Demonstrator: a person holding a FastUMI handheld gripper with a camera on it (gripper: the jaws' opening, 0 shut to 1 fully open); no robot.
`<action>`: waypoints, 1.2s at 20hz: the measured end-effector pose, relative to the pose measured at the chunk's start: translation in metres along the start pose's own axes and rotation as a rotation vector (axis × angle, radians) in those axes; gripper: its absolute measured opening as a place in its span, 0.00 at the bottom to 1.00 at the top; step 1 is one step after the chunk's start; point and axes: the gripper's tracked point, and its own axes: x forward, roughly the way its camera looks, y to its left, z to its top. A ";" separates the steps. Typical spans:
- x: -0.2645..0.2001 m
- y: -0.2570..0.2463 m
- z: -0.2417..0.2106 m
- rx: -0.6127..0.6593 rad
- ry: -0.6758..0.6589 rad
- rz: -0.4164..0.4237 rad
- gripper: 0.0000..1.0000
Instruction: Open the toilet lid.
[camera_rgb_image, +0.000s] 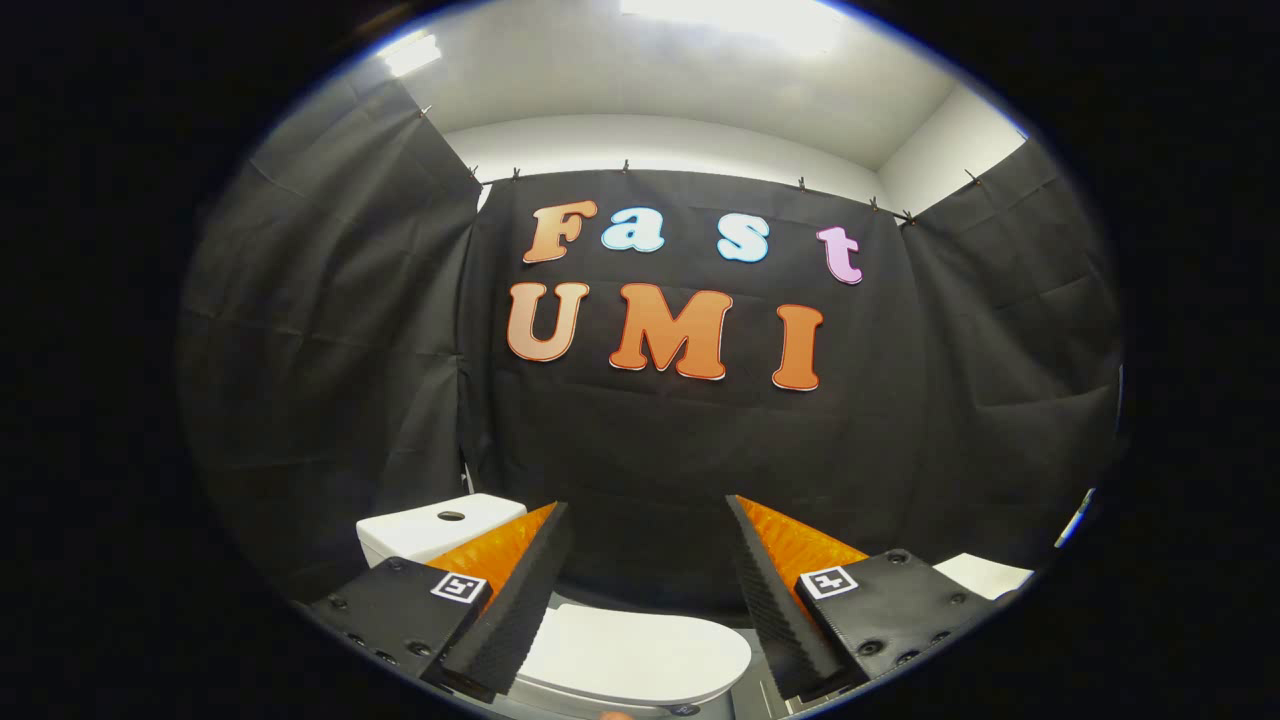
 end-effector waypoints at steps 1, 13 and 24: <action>0.000 -0.001 -0.001 -0.001 0.001 -0.001 0.98; 0.010 -0.025 -0.062 0.093 0.058 0.003 0.98; 0.029 -0.067 -0.143 0.330 0.081 -0.106 0.99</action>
